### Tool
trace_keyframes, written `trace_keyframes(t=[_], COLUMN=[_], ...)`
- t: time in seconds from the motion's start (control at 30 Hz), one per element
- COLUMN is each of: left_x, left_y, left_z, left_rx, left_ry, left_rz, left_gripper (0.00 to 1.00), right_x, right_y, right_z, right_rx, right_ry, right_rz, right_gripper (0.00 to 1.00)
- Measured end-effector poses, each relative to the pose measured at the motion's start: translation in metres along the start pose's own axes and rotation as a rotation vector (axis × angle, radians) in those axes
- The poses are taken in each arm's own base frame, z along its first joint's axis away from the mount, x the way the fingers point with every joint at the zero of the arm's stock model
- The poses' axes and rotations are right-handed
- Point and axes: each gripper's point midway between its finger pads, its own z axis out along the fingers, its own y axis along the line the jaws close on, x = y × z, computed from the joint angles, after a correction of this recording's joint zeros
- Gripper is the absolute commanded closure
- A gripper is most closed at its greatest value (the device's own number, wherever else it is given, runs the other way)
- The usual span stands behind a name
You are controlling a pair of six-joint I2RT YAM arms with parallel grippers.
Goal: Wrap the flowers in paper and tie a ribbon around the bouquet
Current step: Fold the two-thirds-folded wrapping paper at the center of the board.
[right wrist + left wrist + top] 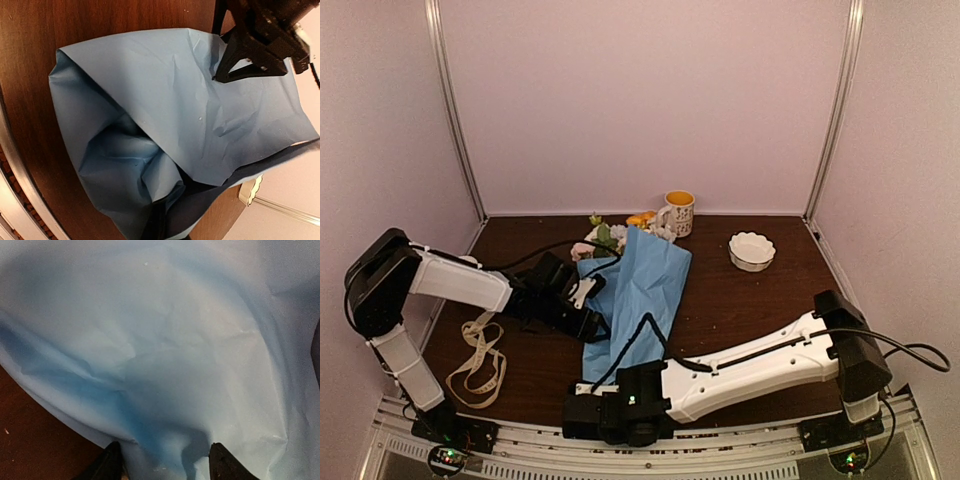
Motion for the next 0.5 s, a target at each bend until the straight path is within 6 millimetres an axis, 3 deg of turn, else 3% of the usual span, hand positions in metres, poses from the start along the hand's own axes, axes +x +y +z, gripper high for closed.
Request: trace_keyframes(t=[0.1, 0.3, 0.5], left_x=[0.004, -0.011, -0.013], left_y=[0.005, 0.001, -0.001], left_z=[0.009, 0.022, 0.024], left_rx=[-0.015, -0.004, 0.005], left_ry=[0.03, 0.037, 0.039], left_rz=[0.006, 0.035, 0.047], left_gripper=[0.37, 0.37, 0.37], right_x=[-0.006, -0.017, -0.022], right_y=[-0.004, -0.008, -0.002], right_z=[-0.002, -0.005, -0.005], right_rx=[0.009, 0.027, -0.006], right_ry=[-0.013, -0.037, -0.058], right_rz=[-0.027, -0.099, -0.2], right_gripper=[1.0, 1.0, 1.0])
